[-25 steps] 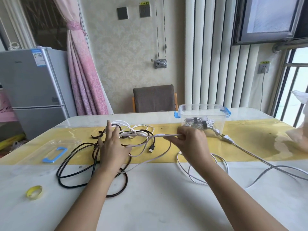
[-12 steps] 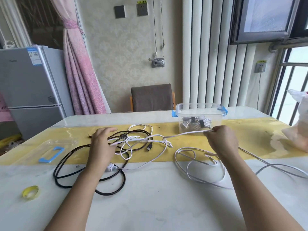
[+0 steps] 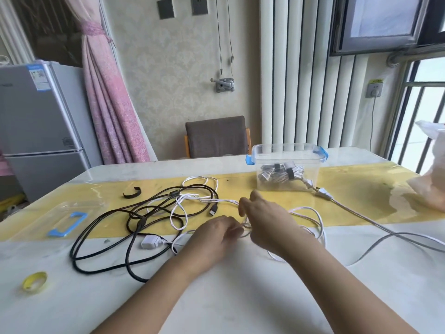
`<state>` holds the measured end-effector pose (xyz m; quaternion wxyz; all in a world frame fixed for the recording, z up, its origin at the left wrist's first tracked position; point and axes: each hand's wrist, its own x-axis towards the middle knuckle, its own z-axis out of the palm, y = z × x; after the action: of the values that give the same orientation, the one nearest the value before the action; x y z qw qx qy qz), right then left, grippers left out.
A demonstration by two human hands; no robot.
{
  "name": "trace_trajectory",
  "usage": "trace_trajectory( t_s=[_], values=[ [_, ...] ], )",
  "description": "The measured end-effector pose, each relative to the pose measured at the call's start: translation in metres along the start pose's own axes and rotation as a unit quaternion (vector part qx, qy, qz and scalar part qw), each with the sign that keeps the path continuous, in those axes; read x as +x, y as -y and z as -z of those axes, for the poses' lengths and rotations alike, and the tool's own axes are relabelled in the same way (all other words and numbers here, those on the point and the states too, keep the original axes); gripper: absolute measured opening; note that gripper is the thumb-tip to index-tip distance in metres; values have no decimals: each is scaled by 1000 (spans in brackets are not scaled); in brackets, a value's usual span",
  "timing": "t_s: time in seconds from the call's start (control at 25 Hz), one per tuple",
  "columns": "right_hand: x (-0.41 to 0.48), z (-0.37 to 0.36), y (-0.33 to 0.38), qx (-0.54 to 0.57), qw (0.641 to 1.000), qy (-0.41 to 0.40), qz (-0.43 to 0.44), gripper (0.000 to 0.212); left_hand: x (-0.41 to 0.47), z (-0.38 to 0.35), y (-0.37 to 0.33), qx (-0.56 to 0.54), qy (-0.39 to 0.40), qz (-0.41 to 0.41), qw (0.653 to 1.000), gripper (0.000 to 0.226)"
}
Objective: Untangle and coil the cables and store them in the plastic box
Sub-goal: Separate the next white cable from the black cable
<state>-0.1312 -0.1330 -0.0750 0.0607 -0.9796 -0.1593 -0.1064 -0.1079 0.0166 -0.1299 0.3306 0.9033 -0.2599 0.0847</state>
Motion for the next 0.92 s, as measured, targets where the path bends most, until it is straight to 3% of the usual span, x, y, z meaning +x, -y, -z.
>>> trace_trajectory(
  t_s=[0.12,0.2,0.28,0.36,0.52,0.6,0.72,0.8,0.92],
  values=[
    [-4,2,4,-10,996,78,-50,38,0,5,-7,-117,-10,17,993,11],
    [-1,7,-3,9,994,80,-79,40,1,6,-10,-164,-31,37,985,15],
    [4,8,-5,49,995,19,-86,50,4,11,-6,-185,-75,68,978,23],
    [6,7,0,164,983,-70,-43,48,8,17,0,-227,-122,115,959,29],
    [1,20,6,406,896,-173,47,44,14,41,6,-267,-261,122,920,35],
    [-1,32,-2,486,842,-230,41,43,13,70,21,-284,-395,139,863,37],
    [4,44,-31,508,793,-331,-55,44,3,114,56,-336,-557,196,733,23],
    [11,38,-60,427,811,-358,-177,44,-5,124,66,-394,-587,210,675,24],
    [19,13,-87,245,888,-273,-278,42,-7,123,59,-486,-528,164,677,24]
  ],
)
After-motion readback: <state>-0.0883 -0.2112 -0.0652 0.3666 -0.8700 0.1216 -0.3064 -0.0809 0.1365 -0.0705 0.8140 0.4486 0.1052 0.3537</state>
